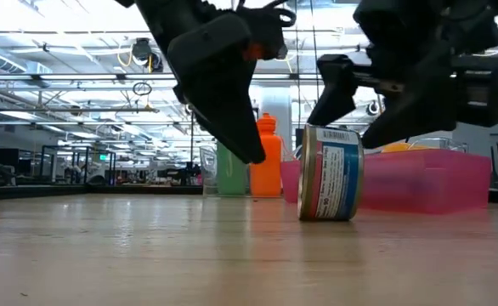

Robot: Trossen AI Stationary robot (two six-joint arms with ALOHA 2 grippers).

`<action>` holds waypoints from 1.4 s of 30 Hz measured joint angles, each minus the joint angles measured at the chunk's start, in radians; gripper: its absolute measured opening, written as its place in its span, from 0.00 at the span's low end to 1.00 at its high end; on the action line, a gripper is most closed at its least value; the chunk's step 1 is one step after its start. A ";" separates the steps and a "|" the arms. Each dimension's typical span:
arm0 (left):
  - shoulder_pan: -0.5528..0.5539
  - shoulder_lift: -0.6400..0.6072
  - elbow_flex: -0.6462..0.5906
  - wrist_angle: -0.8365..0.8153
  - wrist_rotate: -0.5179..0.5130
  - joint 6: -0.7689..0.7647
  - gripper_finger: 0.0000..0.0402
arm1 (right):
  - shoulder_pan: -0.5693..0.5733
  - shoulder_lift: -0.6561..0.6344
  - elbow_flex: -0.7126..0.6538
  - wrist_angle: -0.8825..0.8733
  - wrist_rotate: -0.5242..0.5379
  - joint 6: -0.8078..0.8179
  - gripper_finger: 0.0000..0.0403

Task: Pick & Place Food Item
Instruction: Put the blue and pink tuna can into the pink bin

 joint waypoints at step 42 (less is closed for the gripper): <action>0.135 0.006 0.002 0.156 0.268 0.271 0.89 | -0.085 0.124 0.092 -0.081 -0.236 -0.148 0.46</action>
